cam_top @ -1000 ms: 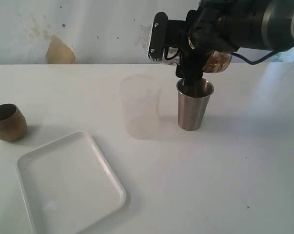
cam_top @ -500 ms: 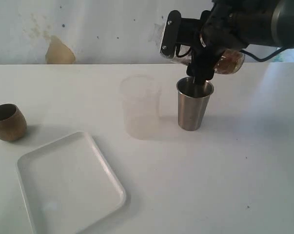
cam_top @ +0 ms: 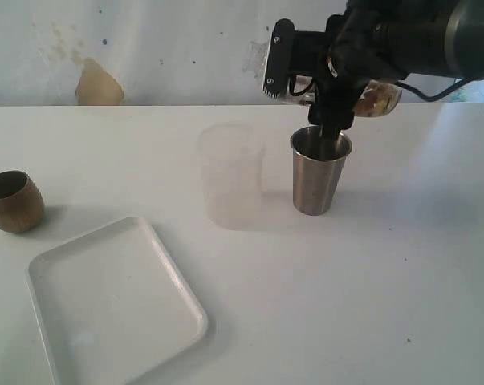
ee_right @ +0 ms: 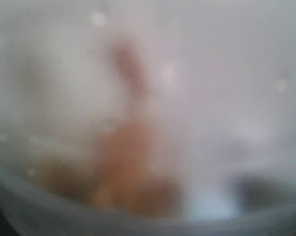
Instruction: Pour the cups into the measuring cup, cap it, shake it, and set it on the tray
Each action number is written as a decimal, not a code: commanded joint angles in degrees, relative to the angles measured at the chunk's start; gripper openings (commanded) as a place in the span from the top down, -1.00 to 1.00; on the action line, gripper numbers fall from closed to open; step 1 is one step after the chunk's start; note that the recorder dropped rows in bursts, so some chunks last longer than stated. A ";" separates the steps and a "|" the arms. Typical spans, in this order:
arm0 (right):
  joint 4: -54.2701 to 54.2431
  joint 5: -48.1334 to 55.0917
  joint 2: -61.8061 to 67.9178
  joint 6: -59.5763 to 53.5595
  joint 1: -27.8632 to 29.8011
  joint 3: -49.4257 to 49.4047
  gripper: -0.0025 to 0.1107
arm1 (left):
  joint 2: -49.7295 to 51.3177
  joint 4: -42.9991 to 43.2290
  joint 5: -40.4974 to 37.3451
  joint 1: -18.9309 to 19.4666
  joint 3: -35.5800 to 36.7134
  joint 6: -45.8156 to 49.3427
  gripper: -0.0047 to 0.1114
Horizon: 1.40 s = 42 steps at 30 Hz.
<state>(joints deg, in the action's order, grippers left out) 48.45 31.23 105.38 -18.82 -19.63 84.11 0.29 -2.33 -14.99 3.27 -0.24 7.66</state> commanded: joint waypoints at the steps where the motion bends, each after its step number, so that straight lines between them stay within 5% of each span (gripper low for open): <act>1: 2.86 -2.55 -0.77 -0.83 0.26 0.40 0.96 | -0.29 0.11 0.31 0.00 0.24 -0.07 0.92; 42: 5.45 -3.53 -0.77 -9.61 0.26 0.40 0.96 | -0.29 0.11 0.31 0.00 0.24 -0.07 0.92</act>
<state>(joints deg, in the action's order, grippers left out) 51.70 29.57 105.38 -28.04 -19.63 84.11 0.29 -2.33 -14.99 3.27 -0.24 7.66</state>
